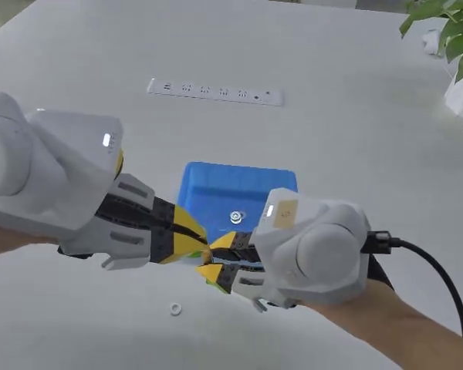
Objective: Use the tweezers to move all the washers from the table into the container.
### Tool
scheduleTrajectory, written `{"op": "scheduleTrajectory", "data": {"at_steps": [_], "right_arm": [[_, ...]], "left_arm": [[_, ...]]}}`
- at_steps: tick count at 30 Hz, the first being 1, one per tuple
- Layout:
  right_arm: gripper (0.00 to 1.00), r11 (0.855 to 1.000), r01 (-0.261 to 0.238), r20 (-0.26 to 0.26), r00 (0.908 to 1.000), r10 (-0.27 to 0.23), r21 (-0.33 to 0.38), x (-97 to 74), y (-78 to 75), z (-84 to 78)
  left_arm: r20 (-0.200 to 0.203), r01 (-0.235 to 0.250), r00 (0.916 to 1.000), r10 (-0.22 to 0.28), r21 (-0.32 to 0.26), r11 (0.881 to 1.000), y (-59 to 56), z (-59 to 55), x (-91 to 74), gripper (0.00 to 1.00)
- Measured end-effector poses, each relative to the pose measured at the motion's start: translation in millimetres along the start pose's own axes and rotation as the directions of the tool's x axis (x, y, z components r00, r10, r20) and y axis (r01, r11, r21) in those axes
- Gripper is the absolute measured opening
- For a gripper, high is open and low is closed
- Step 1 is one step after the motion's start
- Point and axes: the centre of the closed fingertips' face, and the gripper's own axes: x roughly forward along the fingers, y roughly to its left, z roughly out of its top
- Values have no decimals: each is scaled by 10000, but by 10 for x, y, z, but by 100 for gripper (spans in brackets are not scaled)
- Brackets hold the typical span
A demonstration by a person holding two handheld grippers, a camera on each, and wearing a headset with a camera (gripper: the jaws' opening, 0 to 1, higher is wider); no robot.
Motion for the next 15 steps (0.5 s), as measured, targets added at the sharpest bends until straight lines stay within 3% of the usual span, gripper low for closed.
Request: {"op": "scheduleTrajectory", "data": {"at_steps": [15], "right_arm": [[13,9995,-23,-113,9999,27,306,32,-18,-99]], "left_arm": [[-78,73,9999,-74,-76,9999,21,-53,103,6]]}}
